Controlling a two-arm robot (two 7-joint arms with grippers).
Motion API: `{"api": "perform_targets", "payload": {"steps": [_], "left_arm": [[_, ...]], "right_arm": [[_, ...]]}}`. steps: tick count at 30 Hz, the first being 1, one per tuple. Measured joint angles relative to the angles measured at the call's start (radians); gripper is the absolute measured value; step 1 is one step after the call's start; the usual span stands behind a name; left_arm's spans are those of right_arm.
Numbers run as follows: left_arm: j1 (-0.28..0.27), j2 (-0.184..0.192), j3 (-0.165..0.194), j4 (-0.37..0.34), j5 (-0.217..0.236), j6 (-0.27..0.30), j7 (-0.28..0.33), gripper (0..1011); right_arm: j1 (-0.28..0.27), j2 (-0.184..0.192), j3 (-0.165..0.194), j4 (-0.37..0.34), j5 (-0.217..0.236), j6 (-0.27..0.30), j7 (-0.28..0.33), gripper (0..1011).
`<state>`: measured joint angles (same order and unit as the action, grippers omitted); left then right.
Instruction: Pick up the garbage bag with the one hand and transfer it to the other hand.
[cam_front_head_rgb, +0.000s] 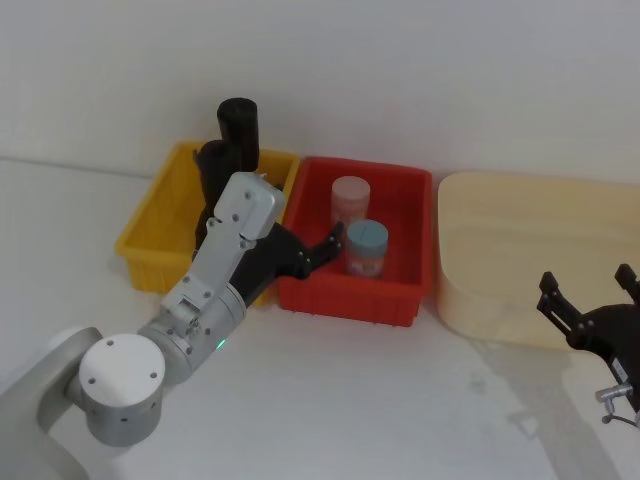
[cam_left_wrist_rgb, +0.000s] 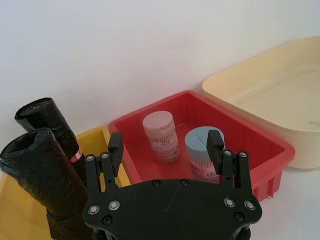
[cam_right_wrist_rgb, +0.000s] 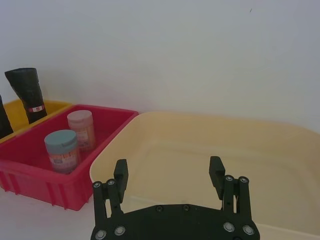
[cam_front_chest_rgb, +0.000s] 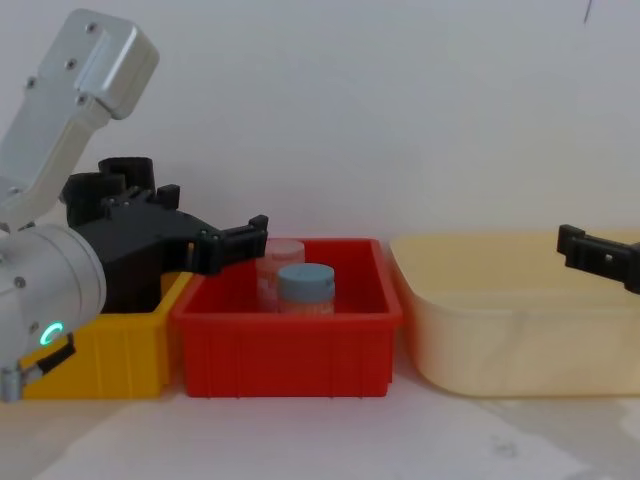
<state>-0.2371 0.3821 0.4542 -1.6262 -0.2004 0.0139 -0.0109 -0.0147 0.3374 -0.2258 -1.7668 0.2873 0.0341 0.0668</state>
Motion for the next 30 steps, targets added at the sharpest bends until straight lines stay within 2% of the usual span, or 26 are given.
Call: {"api": "perform_targets", "payload": {"steps": [30], "left_arm": [[0.0, 0.0, 0.0, 0.0, 0.0, 0.0, 0.0, 1001]], "right_arm": [[0.0, 0.0, 0.0, 0.0, 0.0, 0.0, 0.0, 1001]]}}
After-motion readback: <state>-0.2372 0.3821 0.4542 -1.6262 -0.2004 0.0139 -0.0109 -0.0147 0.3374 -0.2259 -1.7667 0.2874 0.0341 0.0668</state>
